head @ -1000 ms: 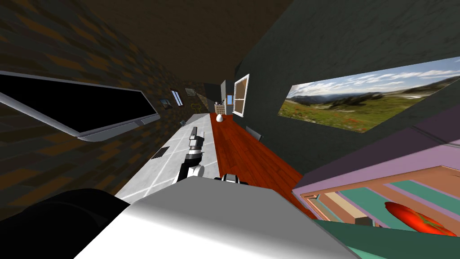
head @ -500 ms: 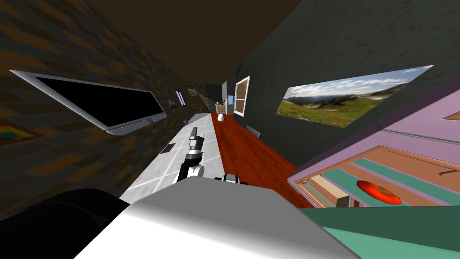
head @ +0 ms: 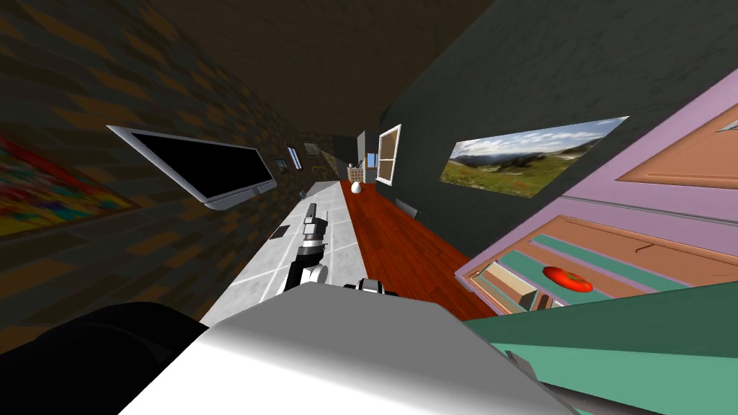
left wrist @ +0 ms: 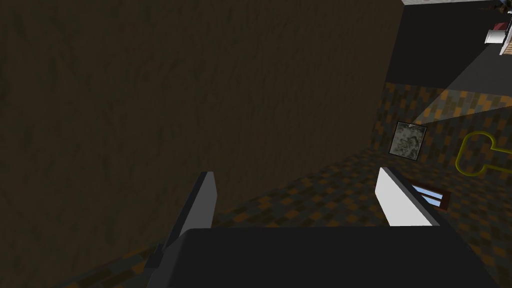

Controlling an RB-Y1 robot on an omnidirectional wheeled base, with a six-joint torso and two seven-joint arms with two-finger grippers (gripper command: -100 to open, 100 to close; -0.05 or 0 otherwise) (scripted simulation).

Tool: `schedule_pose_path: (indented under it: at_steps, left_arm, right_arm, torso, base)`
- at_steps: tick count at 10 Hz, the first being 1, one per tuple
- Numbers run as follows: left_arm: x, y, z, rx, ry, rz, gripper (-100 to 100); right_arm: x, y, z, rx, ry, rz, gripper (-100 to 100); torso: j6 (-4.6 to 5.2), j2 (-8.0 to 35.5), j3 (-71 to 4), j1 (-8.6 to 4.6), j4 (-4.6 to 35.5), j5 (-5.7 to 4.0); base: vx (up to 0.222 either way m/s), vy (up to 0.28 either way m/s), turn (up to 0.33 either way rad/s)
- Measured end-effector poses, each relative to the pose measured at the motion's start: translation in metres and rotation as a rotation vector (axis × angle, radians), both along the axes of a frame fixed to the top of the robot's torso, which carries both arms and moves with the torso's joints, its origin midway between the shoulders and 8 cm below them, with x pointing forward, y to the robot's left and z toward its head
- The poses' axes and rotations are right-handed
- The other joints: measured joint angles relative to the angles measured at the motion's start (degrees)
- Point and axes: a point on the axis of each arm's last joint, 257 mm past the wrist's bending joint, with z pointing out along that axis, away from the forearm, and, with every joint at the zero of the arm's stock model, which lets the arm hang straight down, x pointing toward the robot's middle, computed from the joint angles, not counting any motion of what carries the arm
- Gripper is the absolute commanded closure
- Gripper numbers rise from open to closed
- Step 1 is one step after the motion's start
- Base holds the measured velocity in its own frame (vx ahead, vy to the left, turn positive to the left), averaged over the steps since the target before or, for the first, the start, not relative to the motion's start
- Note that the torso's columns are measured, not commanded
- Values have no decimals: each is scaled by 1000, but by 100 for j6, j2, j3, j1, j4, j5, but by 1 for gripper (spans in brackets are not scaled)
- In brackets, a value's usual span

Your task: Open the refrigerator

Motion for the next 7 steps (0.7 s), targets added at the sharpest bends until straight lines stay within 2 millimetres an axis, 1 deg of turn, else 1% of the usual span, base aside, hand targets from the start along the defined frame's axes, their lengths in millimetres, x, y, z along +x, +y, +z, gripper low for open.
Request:
schedule_pose_path:
  at_steps: [1,2,3,4,5,6,7]
  left_arm:
    - [0,0,0,0,0,0,0]
    - [0,0,0,0,0,0,0]
    - [0,0,0,0,0,0,0]
    - [0,0,0,0,0,0,0]
    - [0,0,0,0,0,0,0]
    - [0,0,0,0,0,0,0]
    - [0,0,0,0,0,0,0]
  right_arm:
    - [10,-2,3,-3,-5,21,100]
    - [15,-2,5,-6,-6,34,100]
    - [15,-2,5,-4,-7,35,100]
    - [21,-1,2,3,-6,61,100]
    - [26,3,1,6,-6,87,100]
    - [34,7,-2,9,0,124,100]
    - [39,13,-2,9,0,157,100]
  torso:
    - [-7,10,12,29,-1,-2]
    - [-8,-24,0,43,-10,-1]
    - [-22,-72,-36,35,-27,3]
    - [-25,-67,-46,12,-28,6]
    - [-36,-55,-38,3,-23,1]
    - [-24,-31,-29,-23,-12,4]
    - [-19,-23,-19,-20,-6,-1]
  base:
    - [-229,60,0]
    - [-77,14,-17]
    - [-98,-31,-203]
    - [-109,-37,-100]
    - [-130,-73,-131]
    - [-102,-52,-61]
    - [-99,-55,-165]
